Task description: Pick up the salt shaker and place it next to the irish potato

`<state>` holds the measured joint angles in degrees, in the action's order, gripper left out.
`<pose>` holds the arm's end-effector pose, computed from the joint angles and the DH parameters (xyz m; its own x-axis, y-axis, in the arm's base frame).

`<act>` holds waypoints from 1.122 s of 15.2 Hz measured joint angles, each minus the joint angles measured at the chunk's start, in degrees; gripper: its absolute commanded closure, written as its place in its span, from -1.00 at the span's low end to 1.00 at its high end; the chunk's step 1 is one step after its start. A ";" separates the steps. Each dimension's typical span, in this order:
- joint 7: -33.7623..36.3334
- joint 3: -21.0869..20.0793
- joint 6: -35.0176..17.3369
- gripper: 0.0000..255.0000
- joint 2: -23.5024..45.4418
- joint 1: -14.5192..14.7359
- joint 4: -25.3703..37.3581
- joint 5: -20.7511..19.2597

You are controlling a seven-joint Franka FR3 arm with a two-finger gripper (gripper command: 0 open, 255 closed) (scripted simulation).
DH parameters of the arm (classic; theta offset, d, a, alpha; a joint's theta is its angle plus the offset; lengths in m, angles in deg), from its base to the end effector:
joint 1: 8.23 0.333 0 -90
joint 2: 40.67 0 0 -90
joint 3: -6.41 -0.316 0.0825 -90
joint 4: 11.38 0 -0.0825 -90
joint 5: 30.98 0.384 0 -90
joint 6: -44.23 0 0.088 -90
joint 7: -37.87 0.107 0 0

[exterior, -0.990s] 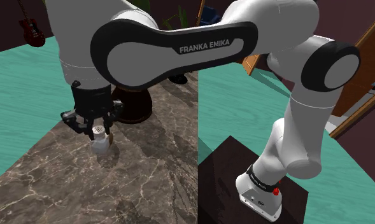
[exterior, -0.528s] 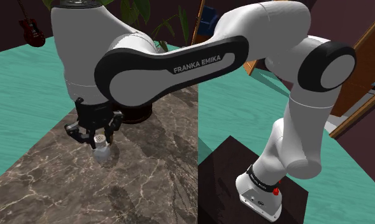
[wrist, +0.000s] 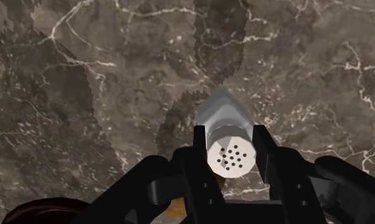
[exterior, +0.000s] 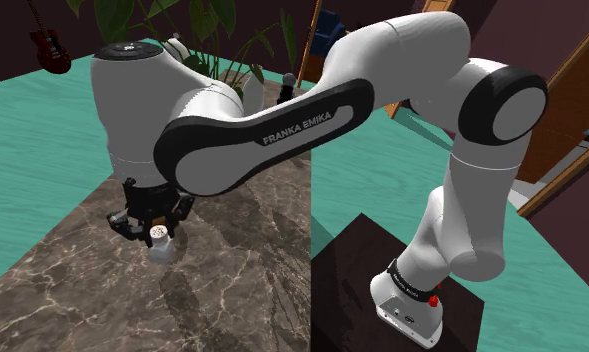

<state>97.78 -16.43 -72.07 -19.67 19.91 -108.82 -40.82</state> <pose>0.4353 0.4832 0.3939 0.9947 -0.1022 0.0090 -0.1023 -0.9947 0.0121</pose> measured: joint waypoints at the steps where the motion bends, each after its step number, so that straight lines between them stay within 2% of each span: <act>1: 0.10 0.06 -0.65 1.00 0.25 0.02 -0.42 -0.14; 8: 0.22 0.14 -1.72 1.00 0.48 0.01 -1.27 -0.30; 9: 0.22 0.14 -1.72 -1.00 0.48 0.01 -1.27 -0.30; 15: 0.22 0.14 -1.73 -1.00 0.48 0.01 -1.27 -0.30; 17: -0.05 -0.09 0.58 -1.00 -0.37 -0.01 0.30 0.17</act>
<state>97.73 -16.52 -71.49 -20.03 19.91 -108.52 -40.65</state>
